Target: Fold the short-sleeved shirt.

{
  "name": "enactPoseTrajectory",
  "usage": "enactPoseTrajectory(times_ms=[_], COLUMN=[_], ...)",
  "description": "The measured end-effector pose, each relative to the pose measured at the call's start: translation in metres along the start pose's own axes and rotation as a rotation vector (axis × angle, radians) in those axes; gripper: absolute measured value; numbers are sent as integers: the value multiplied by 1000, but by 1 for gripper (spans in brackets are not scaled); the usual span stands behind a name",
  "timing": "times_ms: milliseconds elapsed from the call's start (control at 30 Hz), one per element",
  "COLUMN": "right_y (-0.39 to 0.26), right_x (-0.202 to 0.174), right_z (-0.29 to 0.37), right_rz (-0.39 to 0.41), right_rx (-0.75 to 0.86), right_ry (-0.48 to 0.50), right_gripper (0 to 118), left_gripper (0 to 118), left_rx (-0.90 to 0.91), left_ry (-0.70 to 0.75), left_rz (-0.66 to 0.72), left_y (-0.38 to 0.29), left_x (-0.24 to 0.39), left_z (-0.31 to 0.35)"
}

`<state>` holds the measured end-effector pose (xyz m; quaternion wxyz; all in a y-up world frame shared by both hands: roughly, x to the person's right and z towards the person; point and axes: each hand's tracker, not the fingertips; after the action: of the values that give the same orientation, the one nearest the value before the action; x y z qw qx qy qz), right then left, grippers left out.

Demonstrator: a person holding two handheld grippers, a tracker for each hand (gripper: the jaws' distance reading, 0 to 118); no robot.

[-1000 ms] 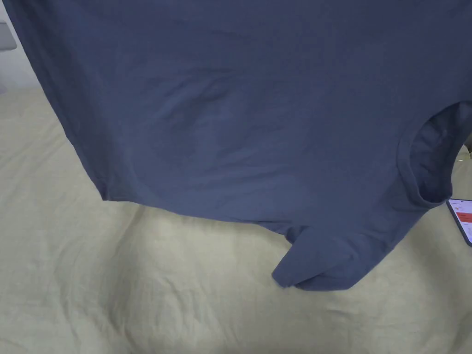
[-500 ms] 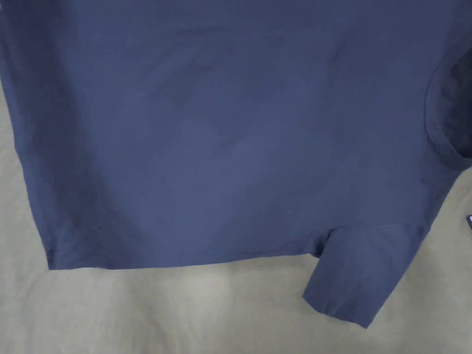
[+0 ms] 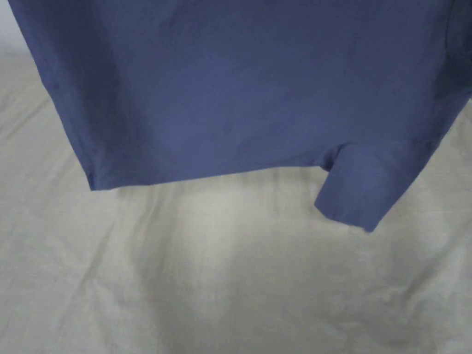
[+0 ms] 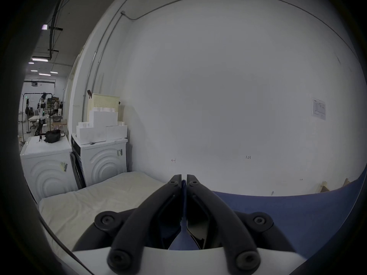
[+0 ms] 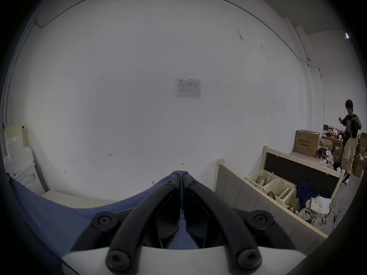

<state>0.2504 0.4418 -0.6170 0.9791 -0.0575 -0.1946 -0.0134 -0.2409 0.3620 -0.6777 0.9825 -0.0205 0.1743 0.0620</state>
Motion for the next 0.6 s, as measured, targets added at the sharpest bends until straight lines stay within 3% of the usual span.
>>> enactPoseTrajectory(times_ms=[100, 267, 600], right_y=[2, -21, -152], right_x=[2, 0, 12], right_z=[-23, -37, -84], right_rz=[-29, -3, -3], right_rx=[73, 103, -189], right_ry=[-28, -37, -13], right_gripper=[1, 1, 1], left_gripper=[0, 0, 0], left_rx=[38, 68, -174], left_ry=[-7, -7, -56], left_rz=[-36, -41, -131], left_y=[-10, -39, -189], left_x=[13, 23, 27], left_z=[-10, -21, -48])
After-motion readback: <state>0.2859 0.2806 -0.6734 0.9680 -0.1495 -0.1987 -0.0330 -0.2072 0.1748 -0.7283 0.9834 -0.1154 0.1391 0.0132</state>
